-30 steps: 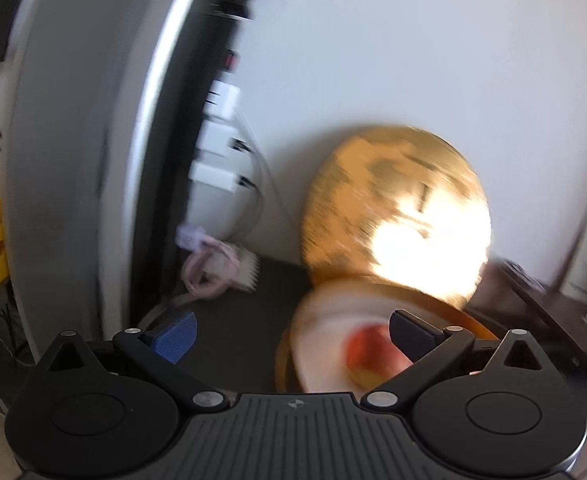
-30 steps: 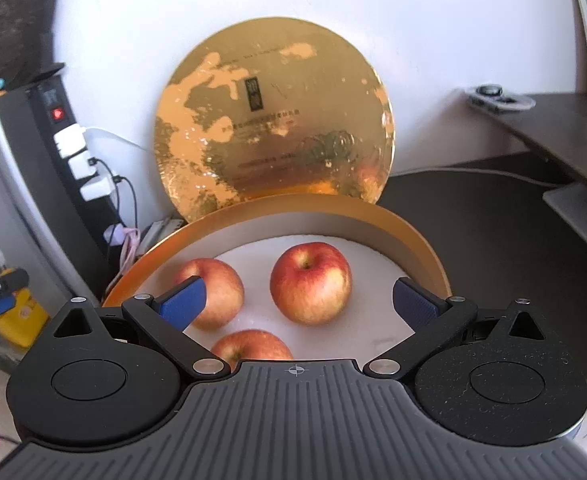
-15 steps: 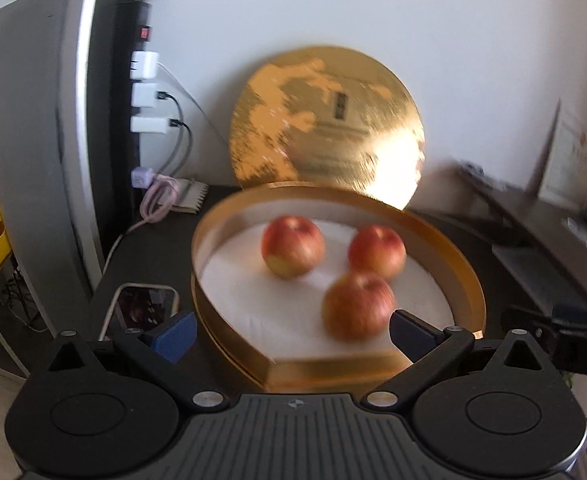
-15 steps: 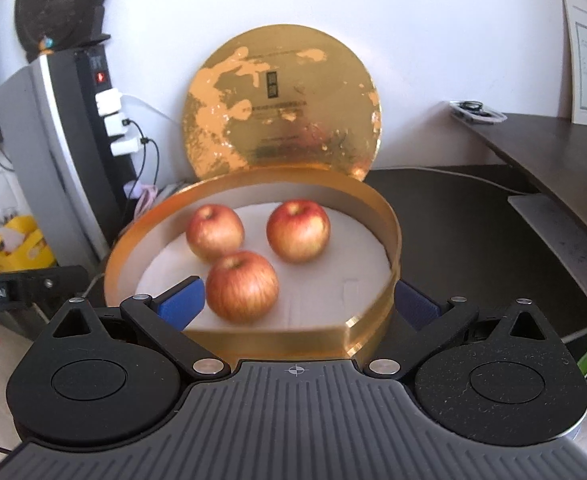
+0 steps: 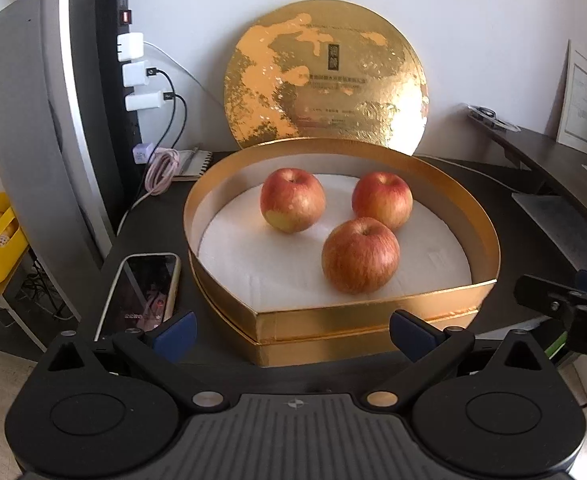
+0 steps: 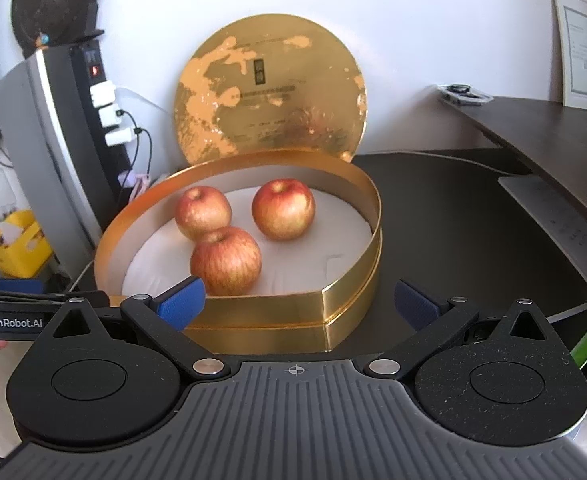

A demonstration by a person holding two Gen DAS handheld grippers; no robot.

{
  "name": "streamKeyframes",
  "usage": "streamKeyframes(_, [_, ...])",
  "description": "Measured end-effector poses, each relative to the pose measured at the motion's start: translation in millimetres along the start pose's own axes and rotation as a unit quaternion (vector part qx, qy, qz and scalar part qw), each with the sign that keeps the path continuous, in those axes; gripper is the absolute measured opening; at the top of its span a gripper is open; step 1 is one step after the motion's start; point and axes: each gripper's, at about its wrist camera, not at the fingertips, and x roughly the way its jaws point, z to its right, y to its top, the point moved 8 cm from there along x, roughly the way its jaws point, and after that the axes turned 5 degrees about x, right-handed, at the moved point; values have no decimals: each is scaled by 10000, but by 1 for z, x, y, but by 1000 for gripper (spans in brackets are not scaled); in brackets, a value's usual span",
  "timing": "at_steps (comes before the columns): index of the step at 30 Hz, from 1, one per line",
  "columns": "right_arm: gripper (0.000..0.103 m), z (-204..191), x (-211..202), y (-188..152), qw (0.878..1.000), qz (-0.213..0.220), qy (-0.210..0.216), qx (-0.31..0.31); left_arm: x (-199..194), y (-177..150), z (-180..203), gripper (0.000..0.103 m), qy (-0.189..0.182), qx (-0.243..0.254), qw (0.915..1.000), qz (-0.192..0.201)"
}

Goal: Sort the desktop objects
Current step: 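Withdraw the open right gripper up and away from the box, then move both grippers past the box toward the gold lid leaning on the wall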

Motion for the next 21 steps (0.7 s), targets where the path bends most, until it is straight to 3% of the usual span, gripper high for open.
streamKeyframes(14, [103, -6, 8, -6, 9995, -232, 0, -204, 9, -8, 5, 102, -83, -52, 9999, -112])
streamKeyframes(21, [103, -9, 9, -2, 9996, -279, -54, -35, 11, -23, 15, 102, -317, 308, 9989, -173])
